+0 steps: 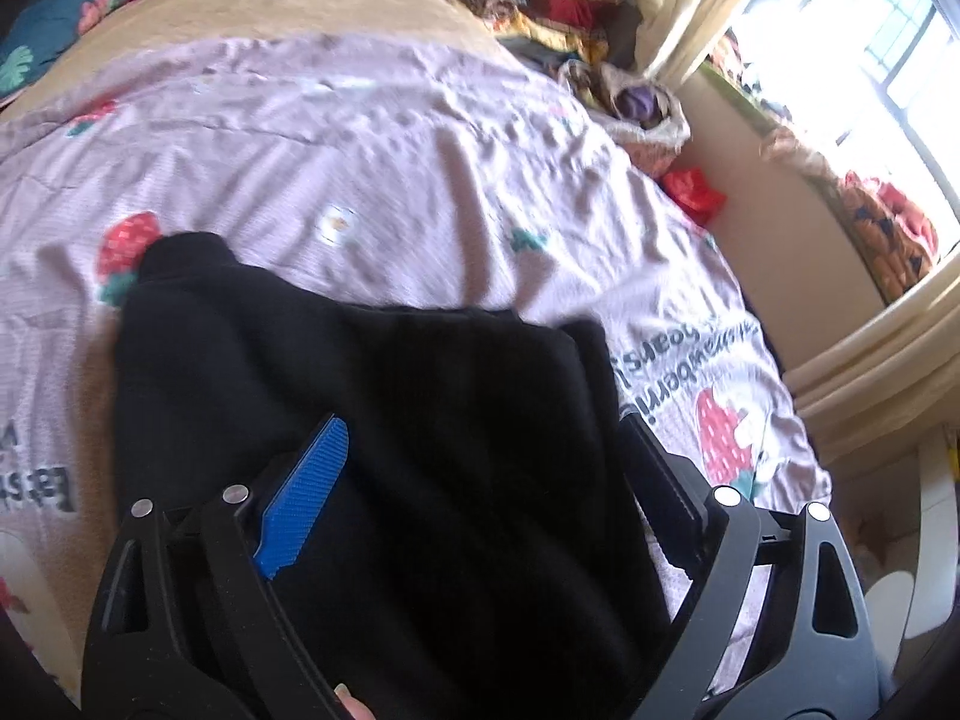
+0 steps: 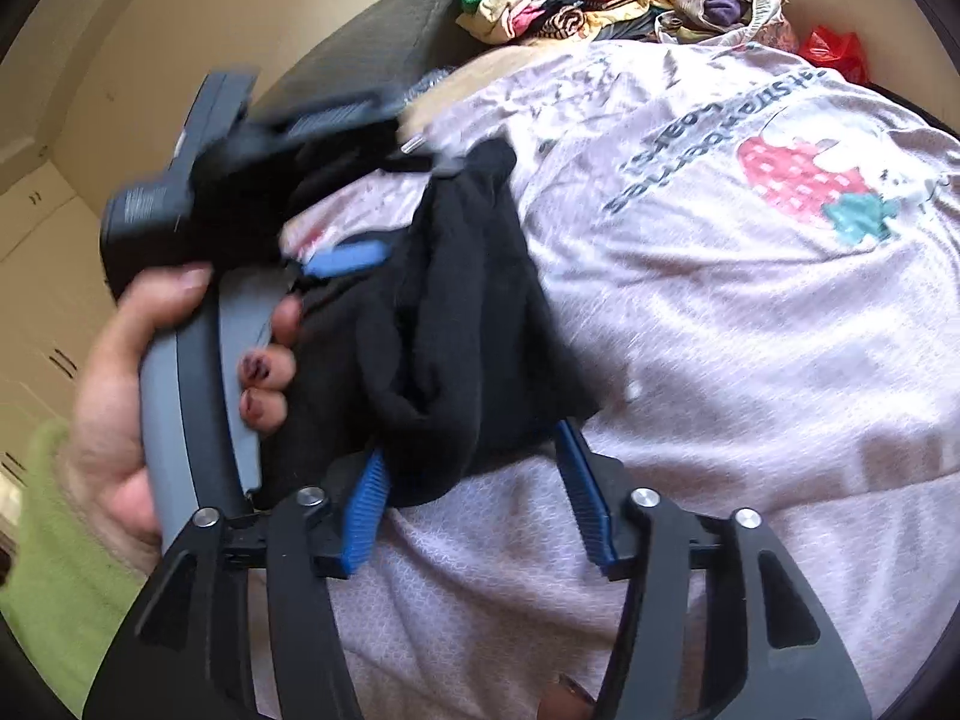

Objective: Fold small clothes

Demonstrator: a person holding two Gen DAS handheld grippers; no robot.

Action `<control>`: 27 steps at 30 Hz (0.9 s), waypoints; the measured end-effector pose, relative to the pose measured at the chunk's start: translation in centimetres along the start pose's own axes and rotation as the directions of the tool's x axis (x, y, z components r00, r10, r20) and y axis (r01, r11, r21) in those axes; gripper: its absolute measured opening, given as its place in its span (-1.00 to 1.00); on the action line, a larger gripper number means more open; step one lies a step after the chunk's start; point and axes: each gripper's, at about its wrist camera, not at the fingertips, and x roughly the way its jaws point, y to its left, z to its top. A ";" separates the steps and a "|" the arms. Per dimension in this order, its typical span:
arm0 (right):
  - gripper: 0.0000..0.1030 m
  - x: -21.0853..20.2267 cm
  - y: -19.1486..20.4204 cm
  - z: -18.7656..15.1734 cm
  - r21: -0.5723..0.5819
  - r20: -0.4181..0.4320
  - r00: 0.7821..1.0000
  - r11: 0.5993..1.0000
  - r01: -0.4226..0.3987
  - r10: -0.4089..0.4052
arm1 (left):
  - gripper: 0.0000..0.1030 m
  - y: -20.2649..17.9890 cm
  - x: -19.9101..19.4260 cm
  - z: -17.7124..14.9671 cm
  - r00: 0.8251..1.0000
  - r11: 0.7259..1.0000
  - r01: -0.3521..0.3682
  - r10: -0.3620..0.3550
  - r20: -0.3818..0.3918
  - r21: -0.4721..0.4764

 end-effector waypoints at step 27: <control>-0.75 11.1 3.9 12.9 -0.233 -0.115 0.963 0.949 0.213 -0.245 | 0.77 9.6 -4.5 -6.2 0.996 0.997 -0.078 0.079 0.051 -0.025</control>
